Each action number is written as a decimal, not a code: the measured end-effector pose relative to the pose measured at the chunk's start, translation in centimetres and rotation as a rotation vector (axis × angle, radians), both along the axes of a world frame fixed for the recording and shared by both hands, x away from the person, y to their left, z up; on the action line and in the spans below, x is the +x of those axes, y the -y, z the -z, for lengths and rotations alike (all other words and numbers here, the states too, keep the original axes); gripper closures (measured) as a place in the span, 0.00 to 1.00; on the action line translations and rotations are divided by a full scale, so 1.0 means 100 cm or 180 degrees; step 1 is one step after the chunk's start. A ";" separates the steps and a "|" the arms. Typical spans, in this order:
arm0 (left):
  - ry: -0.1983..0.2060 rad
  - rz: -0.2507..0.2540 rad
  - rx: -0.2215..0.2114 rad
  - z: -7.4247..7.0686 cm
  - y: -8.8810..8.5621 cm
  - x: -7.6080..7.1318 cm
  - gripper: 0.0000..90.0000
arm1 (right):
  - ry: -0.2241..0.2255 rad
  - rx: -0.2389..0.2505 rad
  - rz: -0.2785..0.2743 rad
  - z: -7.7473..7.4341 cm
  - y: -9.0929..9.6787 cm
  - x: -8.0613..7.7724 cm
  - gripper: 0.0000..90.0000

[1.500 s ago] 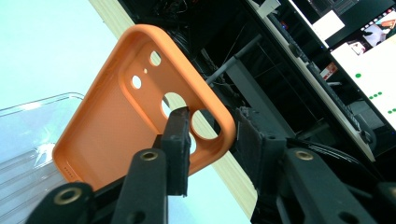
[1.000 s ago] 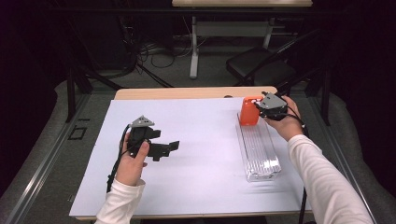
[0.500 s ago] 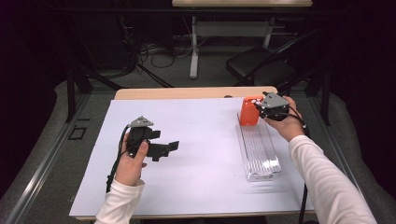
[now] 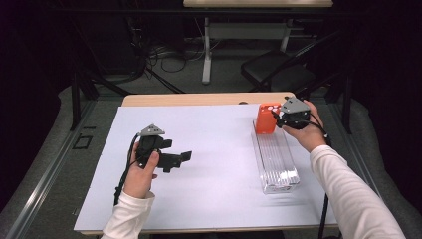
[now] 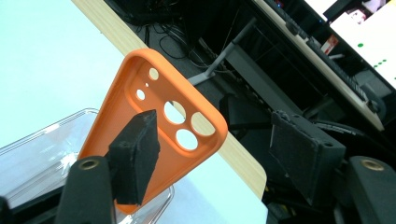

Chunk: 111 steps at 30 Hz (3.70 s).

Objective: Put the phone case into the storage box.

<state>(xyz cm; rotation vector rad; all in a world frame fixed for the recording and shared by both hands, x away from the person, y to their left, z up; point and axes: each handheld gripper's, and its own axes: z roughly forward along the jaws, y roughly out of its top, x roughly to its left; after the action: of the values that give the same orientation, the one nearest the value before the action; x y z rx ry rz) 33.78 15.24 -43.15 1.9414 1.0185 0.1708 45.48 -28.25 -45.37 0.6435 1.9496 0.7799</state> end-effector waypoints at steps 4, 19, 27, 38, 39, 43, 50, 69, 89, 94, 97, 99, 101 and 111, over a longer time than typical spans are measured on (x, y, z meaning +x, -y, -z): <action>0.0009 -0.0007 -0.0010 0.000 0.000 0.000 0.13 | -0.0032 0.0054 0.0038 -0.001 0.001 -0.001 0.30; 0.0009 -0.0014 -0.0015 -0.001 -0.001 0.000 0.13 | -0.0306 0.0519 0.0114 -0.012 -0.003 -0.008 0.15; 0.0005 -0.0006 -0.0023 -0.001 -0.002 0.000 0.13 | -0.0568 0.0849 0.0176 -0.015 -0.006 -0.006 0.07; 0.0020 -0.0035 -0.0090 -0.001 -0.003 0.000 0.13 | -0.1066 0.1321 0.0335 -0.024 -0.008 -0.006 0.00; 0.0016 -0.0045 -0.0093 -0.001 -0.004 0.000 0.13 | -0.1102 0.1351 0.0324 -0.024 -0.009 -0.007 0.00; 0.0024 -0.0045 -0.0097 -0.001 -0.003 0.001 0.13 | -0.1155 0.1414 0.0328 -0.026 -0.012 -0.011 0.00; 0.0024 -0.0061 -0.0082 -0.001 -0.003 0.001 0.13 | -0.1181 0.1504 0.0285 -0.029 -0.016 -0.018 0.00; 0.0030 -0.0027 -0.0049 -0.001 -0.001 0.001 0.13 | -0.1230 0.1545 0.0199 -0.030 -0.021 -0.025 0.00; 0.0055 0.0069 -0.0033 -0.004 0.005 -0.001 0.13 | -0.1258 0.1554 -0.0225 -0.035 -0.048 -0.055 0.00; 0.0057 0.0092 -0.0039 -0.005 0.006 -0.002 0.13 | -0.1306 0.1556 -0.0321 -0.032 -0.056 -0.060 0.00; 0.0063 0.0091 -0.0042 -0.006 0.006 -0.002 0.13 | -0.1348 0.1580 -0.0378 -0.029 -0.060 -0.064 0.00; 0.0072 0.0102 -0.0034 -0.006 0.006 -0.003 0.13 | -0.1392 0.1592 -0.0422 -0.027 -0.064 -0.067 0.00; 0.0081 0.0097 -0.0039 -0.007 0.006 -0.003 0.13 | -0.1407 0.1574 -0.0485 -0.025 -0.067 -0.071 0.00; 0.0077 0.0130 -0.0023 -0.006 0.008 -0.002 0.13 | -0.1385 0.1523 -0.0711 -0.018 -0.086 -0.095 0.00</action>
<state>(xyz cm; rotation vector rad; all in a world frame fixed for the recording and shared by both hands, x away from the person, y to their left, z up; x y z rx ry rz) 33.55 14.47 -42.50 1.9475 0.9617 0.1669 35.98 -19.65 -43.59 0.9501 2.2689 1.3608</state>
